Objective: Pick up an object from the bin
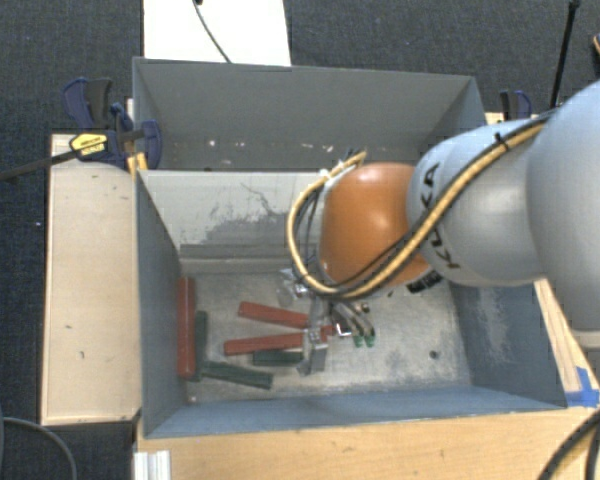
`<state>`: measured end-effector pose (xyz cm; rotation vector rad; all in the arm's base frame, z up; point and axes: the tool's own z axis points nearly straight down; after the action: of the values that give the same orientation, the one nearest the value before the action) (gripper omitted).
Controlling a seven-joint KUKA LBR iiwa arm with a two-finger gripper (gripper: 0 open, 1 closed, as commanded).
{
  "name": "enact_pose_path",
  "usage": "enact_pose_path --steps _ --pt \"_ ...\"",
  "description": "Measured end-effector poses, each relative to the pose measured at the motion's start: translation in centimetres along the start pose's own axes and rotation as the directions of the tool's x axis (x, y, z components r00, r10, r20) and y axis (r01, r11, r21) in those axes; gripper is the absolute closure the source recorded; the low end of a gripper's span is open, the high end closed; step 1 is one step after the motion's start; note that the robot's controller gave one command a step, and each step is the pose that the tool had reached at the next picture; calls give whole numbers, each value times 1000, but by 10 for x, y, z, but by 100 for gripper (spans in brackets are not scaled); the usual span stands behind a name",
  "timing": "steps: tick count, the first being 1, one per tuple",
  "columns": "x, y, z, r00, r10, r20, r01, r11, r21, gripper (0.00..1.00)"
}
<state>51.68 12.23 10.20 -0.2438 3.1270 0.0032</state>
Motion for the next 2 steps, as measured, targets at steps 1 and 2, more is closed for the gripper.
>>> enact_pose_path --steps 1,2 --pt "-3 8 2 989 -148 0 148 989 0 0" --pt "-7 1 32 998 -58 -5 58 998 0 0"
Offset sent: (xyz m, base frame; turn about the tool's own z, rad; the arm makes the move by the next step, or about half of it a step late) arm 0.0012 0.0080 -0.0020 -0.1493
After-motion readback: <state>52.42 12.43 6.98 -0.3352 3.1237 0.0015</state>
